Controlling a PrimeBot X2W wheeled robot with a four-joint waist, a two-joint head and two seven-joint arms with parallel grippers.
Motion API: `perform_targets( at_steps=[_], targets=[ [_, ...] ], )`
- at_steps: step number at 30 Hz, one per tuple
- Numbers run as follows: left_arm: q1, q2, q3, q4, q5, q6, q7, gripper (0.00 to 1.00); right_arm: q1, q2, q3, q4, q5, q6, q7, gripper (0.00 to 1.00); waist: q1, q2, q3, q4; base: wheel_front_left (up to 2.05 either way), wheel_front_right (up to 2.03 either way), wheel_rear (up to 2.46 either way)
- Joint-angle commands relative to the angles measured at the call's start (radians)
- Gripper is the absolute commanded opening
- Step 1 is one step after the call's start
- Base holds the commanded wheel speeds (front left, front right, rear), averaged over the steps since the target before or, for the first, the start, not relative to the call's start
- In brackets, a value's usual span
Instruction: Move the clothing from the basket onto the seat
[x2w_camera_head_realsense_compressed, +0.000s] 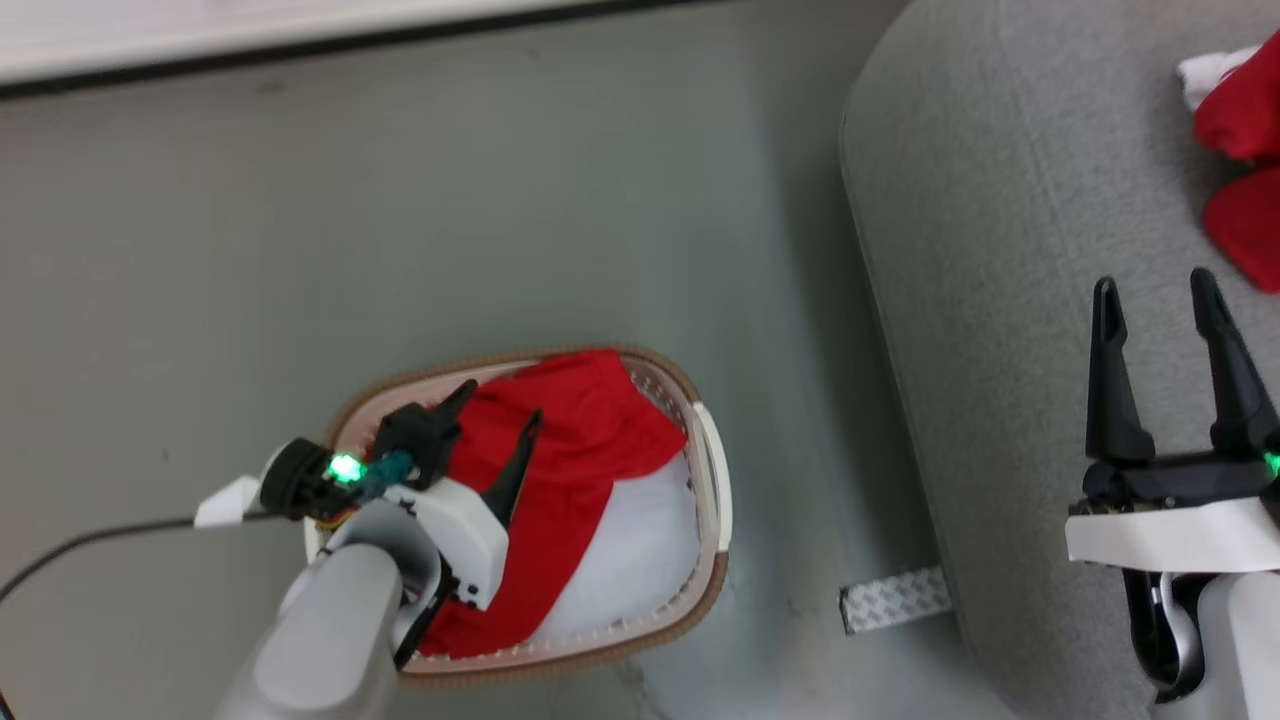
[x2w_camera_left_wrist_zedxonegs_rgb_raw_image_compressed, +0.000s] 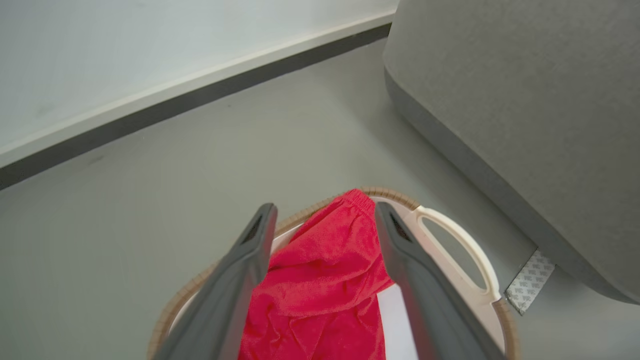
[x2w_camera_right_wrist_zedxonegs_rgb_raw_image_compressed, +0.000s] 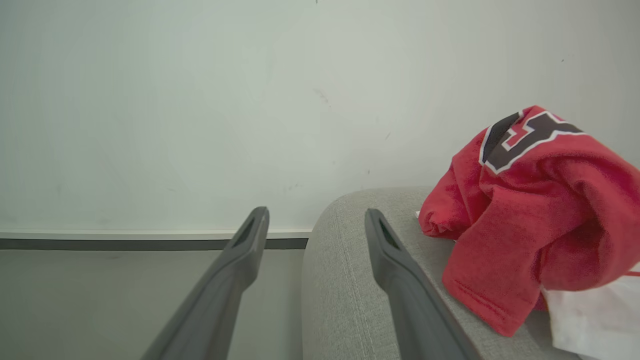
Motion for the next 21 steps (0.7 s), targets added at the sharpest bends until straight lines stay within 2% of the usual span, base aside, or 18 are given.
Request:
perform_targets(
  at_steps=[1,8,14,21],
  targets=[
    [-0.029,0.009,-0.009,0.027,-0.009,-0.002,0.009,1.00,-0.024,-0.001,0.000,-0.011,0.002,-0.003,0.000,1.00,-0.0003,-0.0001,0.111,-0.024,0.00,0.00,0.00],
    [-0.190,0.014,-0.114,0.198,-0.011,0.000,0.025,1.00,-0.082,-0.002,-0.002,-0.066,-0.002,-0.003,0.000,1.00,-0.0003,-0.0001,0.237,-0.016,0.00,0.00,0.00],
    [-0.276,0.002,-0.202,0.295,-0.037,-0.001,-0.003,1.00,-0.101,-0.002,-0.007,-0.087,-0.008,-0.003,0.000,1.00,-0.0003,-0.0001,0.288,-0.010,0.00,0.00,0.00],
    [-0.358,0.024,-0.281,0.359,-0.053,-0.001,-0.035,1.00,-0.108,-0.002,0.002,-0.100,0.011,-0.003,0.000,1.00,-0.0003,-0.0001,0.334,-0.024,0.00,0.00,0.00]
  ],
)
